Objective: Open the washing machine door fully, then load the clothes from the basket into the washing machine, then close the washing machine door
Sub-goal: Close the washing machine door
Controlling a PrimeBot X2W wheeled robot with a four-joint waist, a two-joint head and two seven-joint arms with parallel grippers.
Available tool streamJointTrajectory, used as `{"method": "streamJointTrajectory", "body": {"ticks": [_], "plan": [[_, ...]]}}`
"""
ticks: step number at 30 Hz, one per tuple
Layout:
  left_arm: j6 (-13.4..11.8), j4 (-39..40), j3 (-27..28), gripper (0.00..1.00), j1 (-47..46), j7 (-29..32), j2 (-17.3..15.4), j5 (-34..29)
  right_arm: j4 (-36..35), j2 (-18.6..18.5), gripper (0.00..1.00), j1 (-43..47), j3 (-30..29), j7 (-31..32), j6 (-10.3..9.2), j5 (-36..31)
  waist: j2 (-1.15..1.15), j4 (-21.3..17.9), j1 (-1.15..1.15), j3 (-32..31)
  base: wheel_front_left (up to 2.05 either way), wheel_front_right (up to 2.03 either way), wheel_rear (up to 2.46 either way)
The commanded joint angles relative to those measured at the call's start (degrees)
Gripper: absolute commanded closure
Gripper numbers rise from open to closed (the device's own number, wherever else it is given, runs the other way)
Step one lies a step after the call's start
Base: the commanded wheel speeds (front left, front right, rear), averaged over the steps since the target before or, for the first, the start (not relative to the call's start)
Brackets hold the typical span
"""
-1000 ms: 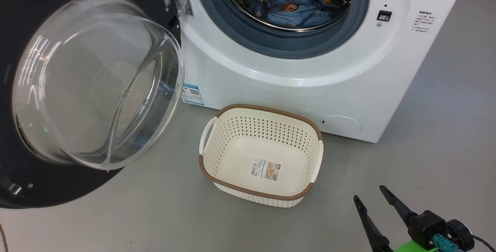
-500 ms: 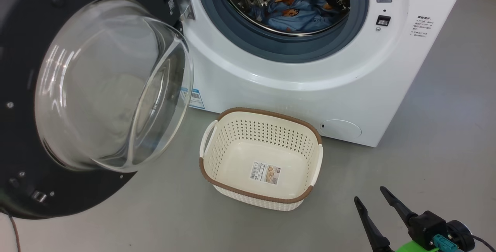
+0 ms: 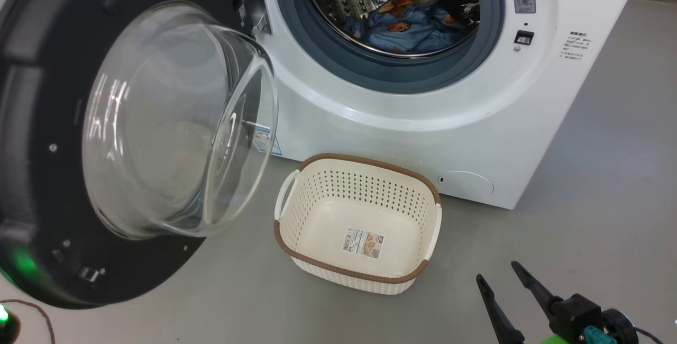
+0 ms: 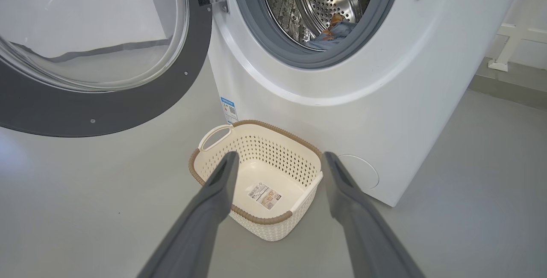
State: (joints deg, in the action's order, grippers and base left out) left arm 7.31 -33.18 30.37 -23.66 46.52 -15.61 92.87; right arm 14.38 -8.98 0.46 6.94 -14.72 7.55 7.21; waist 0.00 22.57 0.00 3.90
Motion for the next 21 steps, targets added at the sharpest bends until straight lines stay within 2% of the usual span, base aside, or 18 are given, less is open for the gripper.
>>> {"method": "streamJointTrajectory", "body": {"ticks": [1,6,13,21], "plan": [[0.2,2.3,0.3,1.0,0.5,1.9,-1.3,0.3,-1.1,0.0,0.0,0.5,1.4,-0.3,-0.06,0.5,0.0,-0.1,0.0,-0.2,0.0,0.0,0.0],[0.2,4.2,-0.7,1.0,2.0,5.0,-0.1,1.1,-1.3,0.4,0.0,0.6,1.0,-0.3,-0.06,0.6,0.0,-0.3,0.0,-0.4,0.0,0.0,0.0],[0.2,9.9,-2.6,1.0,5.4,9.6,3.7,2.6,-1.1,1.4,0.0,0.8,-0.1,-0.3,-0.06,0.6,0.0,-0.9,0.0,-0.5,0.0,0.0,0.0],[-2.1,19.0,-4.3,1.0,8.3,13.4,6.9,4.8,-1.0,2.7,0.0,0.6,-0.7,-0.3,-0.06,0.6,0.0,-2.0,0.0,-0.4,0.0,0.0,0.0]]}}
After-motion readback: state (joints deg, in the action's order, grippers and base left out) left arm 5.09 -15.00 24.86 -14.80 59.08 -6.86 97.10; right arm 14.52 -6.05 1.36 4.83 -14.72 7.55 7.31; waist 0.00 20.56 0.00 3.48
